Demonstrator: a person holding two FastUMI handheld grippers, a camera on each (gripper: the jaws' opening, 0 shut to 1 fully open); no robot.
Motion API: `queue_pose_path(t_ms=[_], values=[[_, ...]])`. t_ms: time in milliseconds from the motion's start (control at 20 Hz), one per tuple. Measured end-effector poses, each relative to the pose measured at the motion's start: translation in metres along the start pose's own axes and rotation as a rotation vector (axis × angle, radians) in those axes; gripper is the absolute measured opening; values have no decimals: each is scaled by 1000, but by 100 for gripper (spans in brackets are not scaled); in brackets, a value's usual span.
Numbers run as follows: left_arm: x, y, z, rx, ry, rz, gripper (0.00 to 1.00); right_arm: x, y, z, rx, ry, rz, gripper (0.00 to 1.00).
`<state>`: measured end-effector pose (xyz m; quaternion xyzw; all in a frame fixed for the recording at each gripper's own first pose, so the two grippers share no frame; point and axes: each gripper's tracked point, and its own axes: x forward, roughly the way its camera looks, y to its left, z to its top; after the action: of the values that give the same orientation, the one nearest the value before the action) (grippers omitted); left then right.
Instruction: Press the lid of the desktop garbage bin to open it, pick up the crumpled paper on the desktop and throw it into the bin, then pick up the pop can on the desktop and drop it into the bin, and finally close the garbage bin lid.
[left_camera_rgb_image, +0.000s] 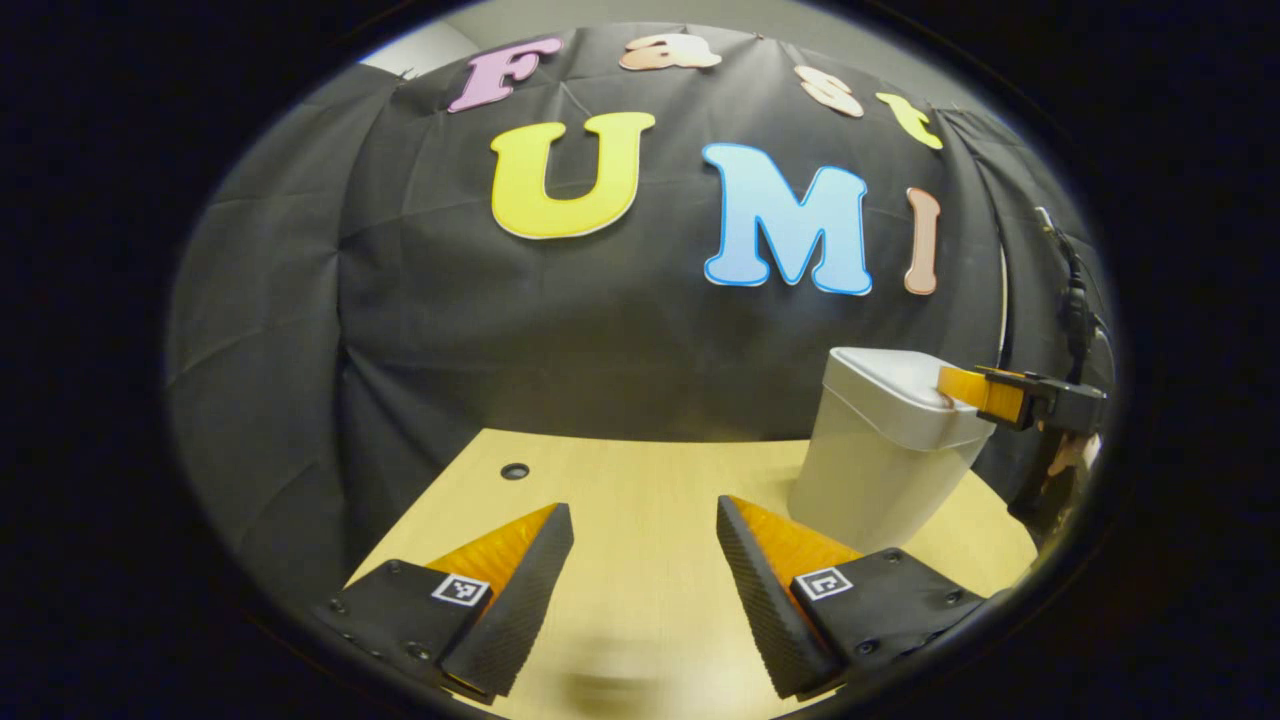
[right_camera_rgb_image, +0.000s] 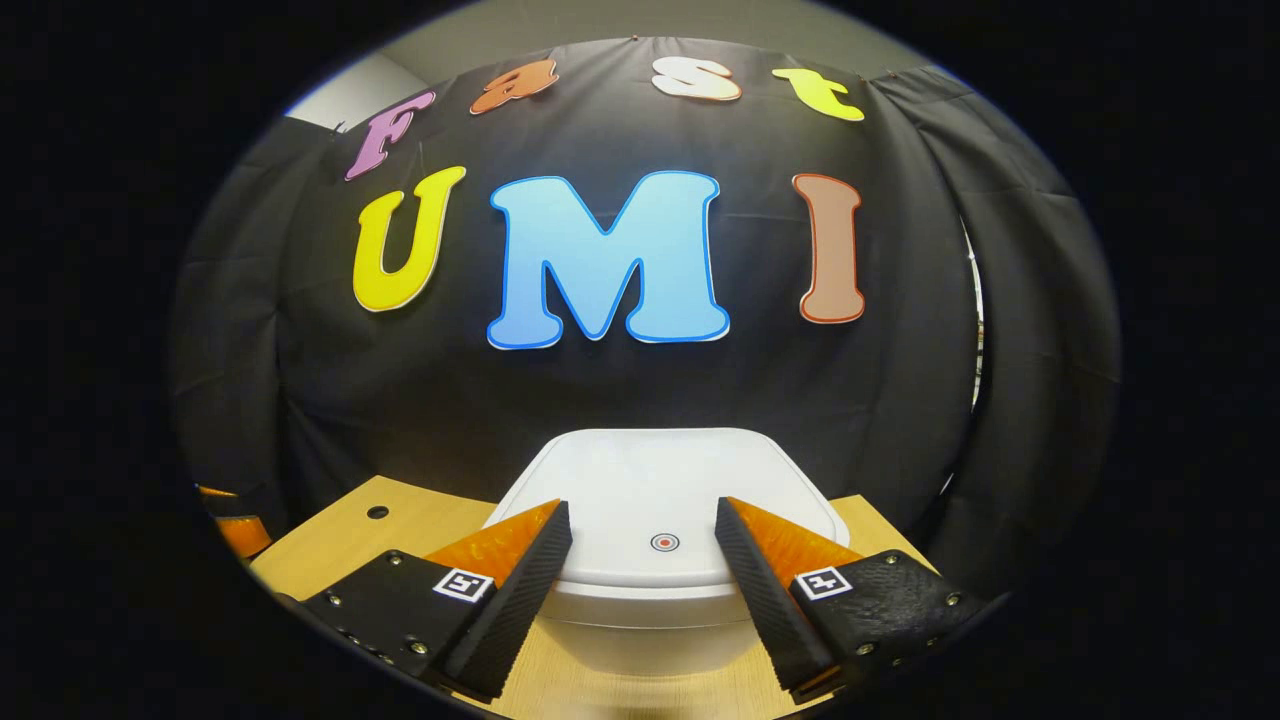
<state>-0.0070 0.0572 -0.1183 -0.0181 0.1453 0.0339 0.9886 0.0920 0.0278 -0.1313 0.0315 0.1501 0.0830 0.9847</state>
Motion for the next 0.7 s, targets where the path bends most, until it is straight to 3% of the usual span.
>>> queue_pose_path(t_ms=[700], values=[[-19,-36,80,-25,-152,-86,95,-101,21,58,-24,-156,18,94]])
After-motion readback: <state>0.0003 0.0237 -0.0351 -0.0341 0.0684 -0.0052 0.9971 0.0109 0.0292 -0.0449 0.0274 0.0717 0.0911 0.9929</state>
